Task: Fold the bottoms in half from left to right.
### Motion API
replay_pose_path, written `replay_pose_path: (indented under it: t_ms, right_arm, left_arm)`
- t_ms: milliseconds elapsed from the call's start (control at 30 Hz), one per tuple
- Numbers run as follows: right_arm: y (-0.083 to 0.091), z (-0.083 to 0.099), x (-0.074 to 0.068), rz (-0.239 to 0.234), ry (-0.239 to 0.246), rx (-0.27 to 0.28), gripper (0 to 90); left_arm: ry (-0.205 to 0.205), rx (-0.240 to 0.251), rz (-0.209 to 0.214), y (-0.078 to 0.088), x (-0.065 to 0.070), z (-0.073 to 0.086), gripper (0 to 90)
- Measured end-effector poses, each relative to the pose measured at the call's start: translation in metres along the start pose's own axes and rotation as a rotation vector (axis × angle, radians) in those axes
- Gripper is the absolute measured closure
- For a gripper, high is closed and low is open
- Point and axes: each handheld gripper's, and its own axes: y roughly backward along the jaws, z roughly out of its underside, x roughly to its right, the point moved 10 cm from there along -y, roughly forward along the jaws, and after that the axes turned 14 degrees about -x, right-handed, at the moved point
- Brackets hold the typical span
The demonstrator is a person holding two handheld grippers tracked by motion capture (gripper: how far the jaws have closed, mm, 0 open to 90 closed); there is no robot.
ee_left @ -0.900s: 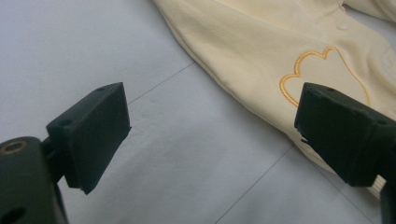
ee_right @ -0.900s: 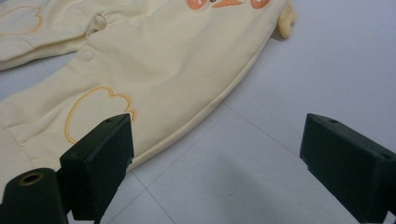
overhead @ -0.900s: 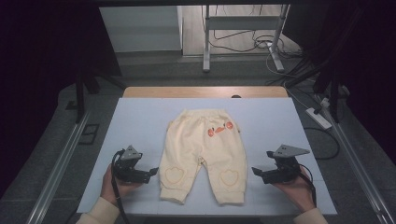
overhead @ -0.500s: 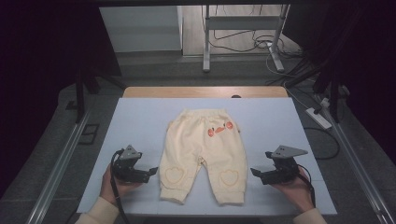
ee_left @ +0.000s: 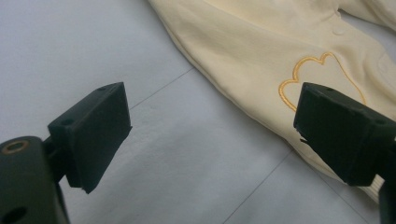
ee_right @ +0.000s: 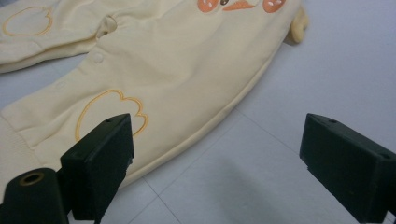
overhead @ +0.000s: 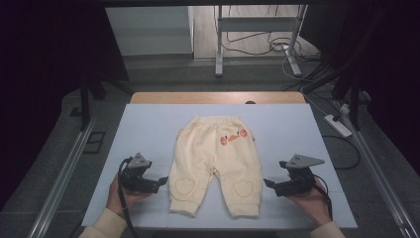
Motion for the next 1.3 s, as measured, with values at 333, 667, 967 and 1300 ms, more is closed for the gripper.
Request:
replay_pose_path:
  t_ms: [333,667,967,1300]
  right_arm:
    - [-0.002,-0.005,-0.006,-0.006,0.002,0.011,9.9]
    - [-0.004,-0.011,-0.014,-0.018,0.019,0.012,9.9]
    - [-0.009,-0.018,-0.024,-0.04,0.035,0.013,9.9]
    - [-0.016,-0.027,-0.036,-0.06,0.055,0.016,10.0]
  left_arm:
    - [0.001,0.006,0.001,0.002,0.0,-0.001,10.5]
    - [0.003,0.009,0.006,0.002,-0.001,-0.001,10.5]
    - [0.007,0.01,0.014,0.001,-0.001,-0.002,10.6]
    - [0.01,0.009,0.015,0.001,-0.002,-0.003,10.6]
